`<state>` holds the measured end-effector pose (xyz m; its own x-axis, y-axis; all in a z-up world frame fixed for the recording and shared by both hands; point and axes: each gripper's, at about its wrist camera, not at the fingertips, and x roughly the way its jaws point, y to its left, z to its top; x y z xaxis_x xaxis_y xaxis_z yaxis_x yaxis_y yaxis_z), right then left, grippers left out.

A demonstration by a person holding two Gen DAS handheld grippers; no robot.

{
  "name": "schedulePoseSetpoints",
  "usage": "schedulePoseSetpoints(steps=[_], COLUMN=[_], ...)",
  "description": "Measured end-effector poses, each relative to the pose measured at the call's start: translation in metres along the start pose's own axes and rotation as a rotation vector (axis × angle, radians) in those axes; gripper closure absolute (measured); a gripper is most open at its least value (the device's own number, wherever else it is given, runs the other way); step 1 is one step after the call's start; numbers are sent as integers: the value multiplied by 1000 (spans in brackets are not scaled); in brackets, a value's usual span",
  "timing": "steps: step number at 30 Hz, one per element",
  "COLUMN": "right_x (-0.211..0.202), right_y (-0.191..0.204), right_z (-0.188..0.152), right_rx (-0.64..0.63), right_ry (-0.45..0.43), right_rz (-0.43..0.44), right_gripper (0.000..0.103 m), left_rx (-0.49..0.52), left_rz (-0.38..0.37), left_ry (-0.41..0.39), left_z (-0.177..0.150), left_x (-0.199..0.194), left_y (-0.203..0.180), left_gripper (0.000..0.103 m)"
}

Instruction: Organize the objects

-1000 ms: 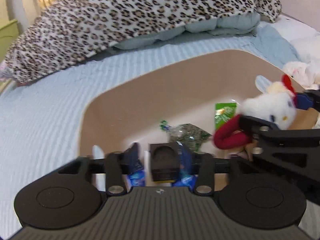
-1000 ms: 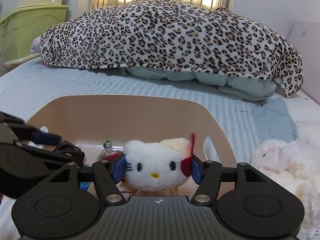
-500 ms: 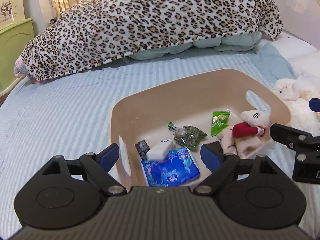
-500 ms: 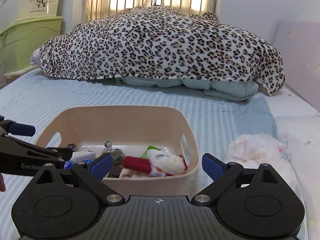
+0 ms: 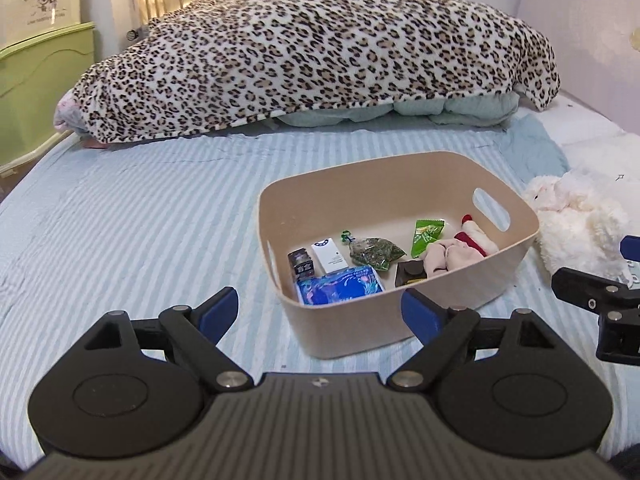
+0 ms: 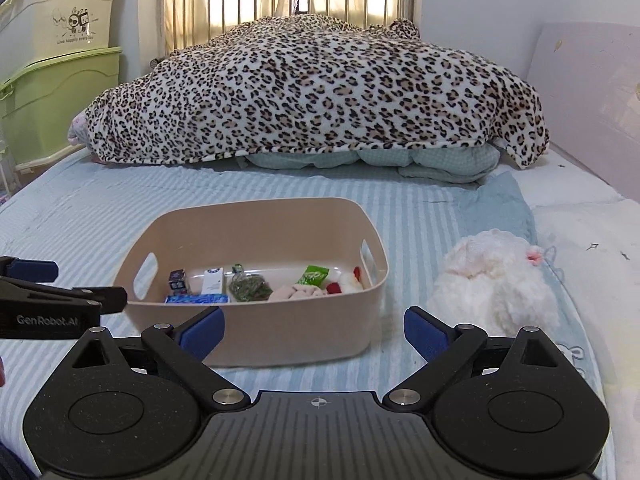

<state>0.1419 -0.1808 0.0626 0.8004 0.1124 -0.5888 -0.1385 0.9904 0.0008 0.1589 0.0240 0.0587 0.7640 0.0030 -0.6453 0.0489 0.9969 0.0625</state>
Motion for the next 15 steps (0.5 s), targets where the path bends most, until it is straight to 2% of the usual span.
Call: schedulePoseSetpoints(steps=[5, 15], right_x=[-20, -51], right_y=[3, 6], right_z=[-11, -37], right_rx=[11, 35], right_ry=[-6, -9], right_rz=[8, 16], right_gripper=[5, 5], left_rx=[25, 22], left_rz=[26, -6], left_ry=[-20, -37], left_z=[-12, -40], left_x=[-26, -62], left_y=[-1, 1], left_gripper=[14, 14])
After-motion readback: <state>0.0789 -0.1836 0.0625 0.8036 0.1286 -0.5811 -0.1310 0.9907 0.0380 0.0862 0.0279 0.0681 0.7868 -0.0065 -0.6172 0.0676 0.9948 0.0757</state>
